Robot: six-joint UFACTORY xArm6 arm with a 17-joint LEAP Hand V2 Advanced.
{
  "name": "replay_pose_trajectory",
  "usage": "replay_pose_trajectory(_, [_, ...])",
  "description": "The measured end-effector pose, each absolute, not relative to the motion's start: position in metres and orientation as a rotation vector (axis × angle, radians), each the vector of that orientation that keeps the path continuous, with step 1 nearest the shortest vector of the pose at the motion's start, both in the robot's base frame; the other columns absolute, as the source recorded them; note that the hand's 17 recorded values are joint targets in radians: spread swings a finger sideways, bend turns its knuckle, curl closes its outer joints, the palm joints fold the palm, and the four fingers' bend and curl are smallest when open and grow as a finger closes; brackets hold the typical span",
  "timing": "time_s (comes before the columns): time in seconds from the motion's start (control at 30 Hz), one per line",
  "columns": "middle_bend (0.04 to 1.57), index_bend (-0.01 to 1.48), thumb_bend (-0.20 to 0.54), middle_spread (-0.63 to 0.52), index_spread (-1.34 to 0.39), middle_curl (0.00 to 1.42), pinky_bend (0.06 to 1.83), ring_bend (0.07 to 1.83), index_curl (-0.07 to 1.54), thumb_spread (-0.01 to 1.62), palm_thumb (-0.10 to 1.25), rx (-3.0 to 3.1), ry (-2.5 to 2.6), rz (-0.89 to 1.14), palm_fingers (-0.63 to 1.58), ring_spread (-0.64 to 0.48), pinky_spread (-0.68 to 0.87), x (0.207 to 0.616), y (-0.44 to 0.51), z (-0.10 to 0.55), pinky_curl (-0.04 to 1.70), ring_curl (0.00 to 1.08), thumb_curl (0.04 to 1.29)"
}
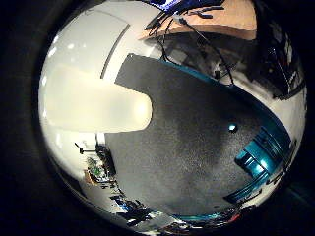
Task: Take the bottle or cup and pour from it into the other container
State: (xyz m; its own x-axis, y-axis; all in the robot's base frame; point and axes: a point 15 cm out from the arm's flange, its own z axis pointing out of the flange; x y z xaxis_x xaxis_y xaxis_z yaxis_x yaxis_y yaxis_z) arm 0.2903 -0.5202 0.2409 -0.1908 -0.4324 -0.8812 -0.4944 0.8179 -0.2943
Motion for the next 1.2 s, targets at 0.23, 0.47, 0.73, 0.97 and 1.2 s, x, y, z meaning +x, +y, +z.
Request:
replay_pose_trajectory(0.23, [0.29, 0.15, -0.03, 0.14, -0.18, 0.33, 0.81, 0.52, 0.26, 0.96, 0.33, -0.685, 1.789, 0.076, 0.13, 0.19, 0.52, 0.298, -0.52, 0.232, 0.22, 0.23, 0.29])
replay_pose_trajectory(0.47, [0.3, 0.15, -0.03, 0.14, -0.18, 0.32, 0.81, 0.52, 0.25, 0.95, 0.33, -0.687, 1.782, 0.096, 0.12, 0.19, 0.52, 0.306, -0.515, 0.221, 0.22, 0.23, 0.3])
replay_pose_trajectory(0.73, [0.3, 0.15, -0.03, 0.14, -0.18, 0.32, 0.82, 0.53, 0.26, 0.95, 0.33, -0.7, 1.774, 0.119, 0.12, 0.19, 0.51, 0.317, -0.508, 0.216, 0.21, 0.23, 0.3])
replay_pose_trajectory(0.97, [0.3, 0.15, -0.03, 0.14, -0.18, 0.32, 0.83, 0.53, 0.26, 0.95, 0.33, -0.728, 1.761, 0.124, 0.12, 0.19, 0.51, 0.326, -0.502, 0.215, 0.21, 0.22, 0.3])
replay_pose_trajectory(1.2, [0.3, 0.15, -0.03, 0.14, -0.18, 0.32, 0.83, 0.53, 0.26, 0.95, 0.33, -0.731, 1.759, 0.133, 0.12, 0.19, 0.51, 0.329, -0.5, 0.212, 0.21, 0.22, 0.3])
